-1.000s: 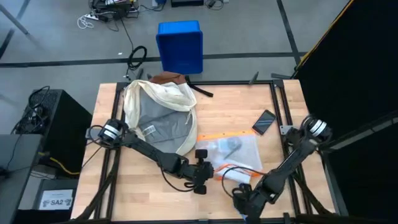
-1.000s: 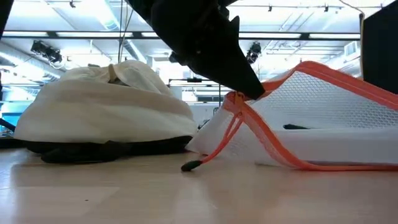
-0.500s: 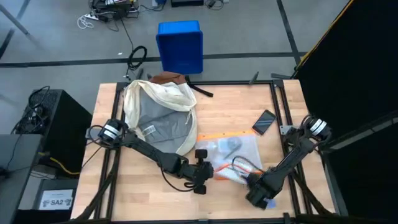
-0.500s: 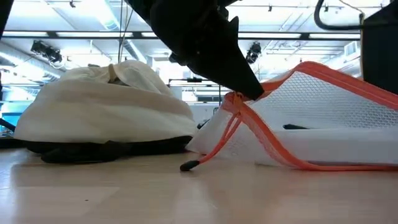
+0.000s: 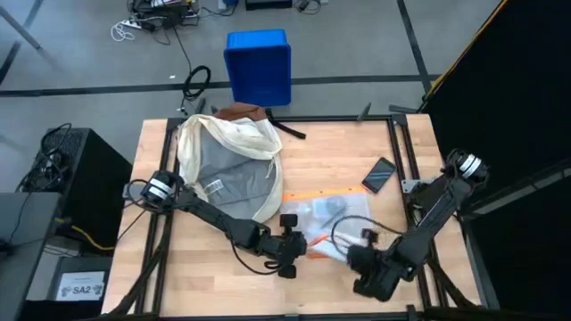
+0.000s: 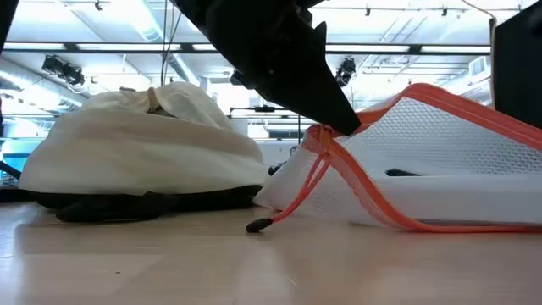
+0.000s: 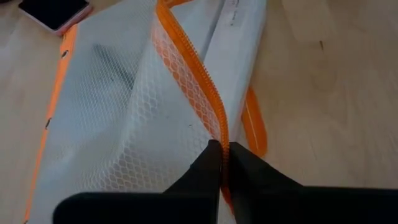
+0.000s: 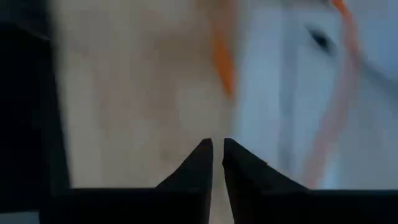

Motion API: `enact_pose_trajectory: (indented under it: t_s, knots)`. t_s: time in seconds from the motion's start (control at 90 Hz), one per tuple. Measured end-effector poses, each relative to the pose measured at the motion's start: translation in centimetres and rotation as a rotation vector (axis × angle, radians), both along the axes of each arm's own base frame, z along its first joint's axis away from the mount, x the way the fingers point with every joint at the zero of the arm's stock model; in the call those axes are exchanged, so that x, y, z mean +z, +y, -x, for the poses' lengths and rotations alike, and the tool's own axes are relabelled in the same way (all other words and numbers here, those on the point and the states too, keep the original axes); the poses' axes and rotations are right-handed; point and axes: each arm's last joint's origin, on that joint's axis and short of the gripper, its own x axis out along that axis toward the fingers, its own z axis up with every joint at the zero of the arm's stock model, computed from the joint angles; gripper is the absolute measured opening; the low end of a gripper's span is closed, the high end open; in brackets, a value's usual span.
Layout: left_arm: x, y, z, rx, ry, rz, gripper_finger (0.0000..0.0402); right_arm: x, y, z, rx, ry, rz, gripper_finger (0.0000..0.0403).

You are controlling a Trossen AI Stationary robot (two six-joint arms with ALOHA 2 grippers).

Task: Unpack backpack
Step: Remove the white medicine organizer from the zip bag

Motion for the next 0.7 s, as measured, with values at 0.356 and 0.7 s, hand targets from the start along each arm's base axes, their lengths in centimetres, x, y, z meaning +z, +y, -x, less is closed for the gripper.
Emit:
enact_pose_trajectory:
  t_s: [0.356, 0.7]
  knots:
    - [-0.1, 0.0, 0.1, 0.005, 0.008, 0.002, 0.0, -5.6, 2.0, -1.1, 0.1, 0.192, 0.014, 0.0058]
    - [-0.1, 0.2, 0.0, 0.01, 0.011, 0.001, 0.0, -3.8, 1.9, 1.3, -0.043, 0.454, -0.042, 0.0035]
